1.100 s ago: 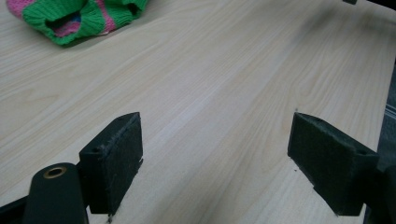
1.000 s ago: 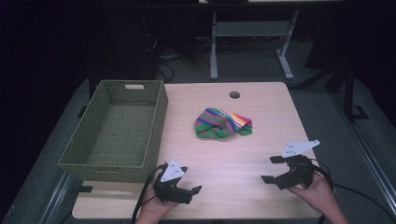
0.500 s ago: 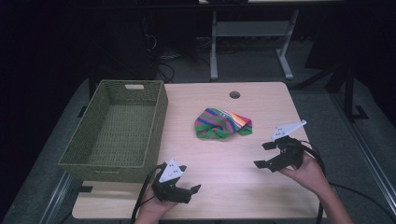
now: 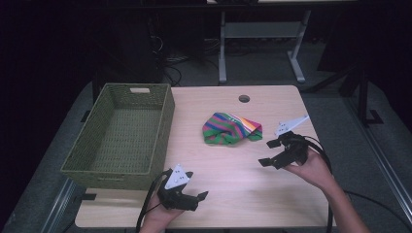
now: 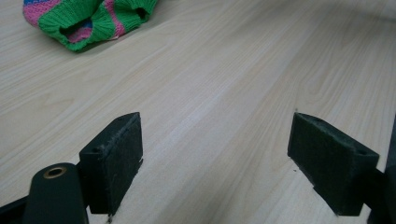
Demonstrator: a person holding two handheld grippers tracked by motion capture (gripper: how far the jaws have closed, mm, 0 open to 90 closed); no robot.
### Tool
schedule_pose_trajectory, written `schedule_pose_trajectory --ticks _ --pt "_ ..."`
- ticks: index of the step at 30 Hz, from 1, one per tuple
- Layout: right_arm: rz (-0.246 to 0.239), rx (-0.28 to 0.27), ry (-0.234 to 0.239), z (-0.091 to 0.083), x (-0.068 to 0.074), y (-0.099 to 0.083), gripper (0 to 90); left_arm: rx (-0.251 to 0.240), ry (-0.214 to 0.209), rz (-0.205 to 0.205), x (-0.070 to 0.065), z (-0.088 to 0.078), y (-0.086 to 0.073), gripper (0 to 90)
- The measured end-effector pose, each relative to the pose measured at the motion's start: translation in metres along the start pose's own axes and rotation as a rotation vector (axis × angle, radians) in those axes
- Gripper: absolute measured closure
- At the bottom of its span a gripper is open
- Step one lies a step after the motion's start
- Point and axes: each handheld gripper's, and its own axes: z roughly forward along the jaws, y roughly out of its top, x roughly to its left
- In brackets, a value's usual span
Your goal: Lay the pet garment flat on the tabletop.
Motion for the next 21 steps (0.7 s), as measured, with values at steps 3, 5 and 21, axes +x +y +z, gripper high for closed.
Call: schedule_pose_trajectory --ticks 3,5,21 --pt "-0.014 -0.001 -0.001 0.0 -0.003 0.005 16.3 0.001 0.002 0.003 0.0 -0.001 0.0 17.7" --pt "-0.014 0.002 0.002 0.001 -0.003 0.009 16.3 0.004 0.004 0.008 -0.001 0.0 0.0 17.7" --pt "-0.031 0.04 0.022 0.021 -0.018 0.049 16.4 0.005 0.005 -0.005 0.002 -0.001 0.0 17.7"
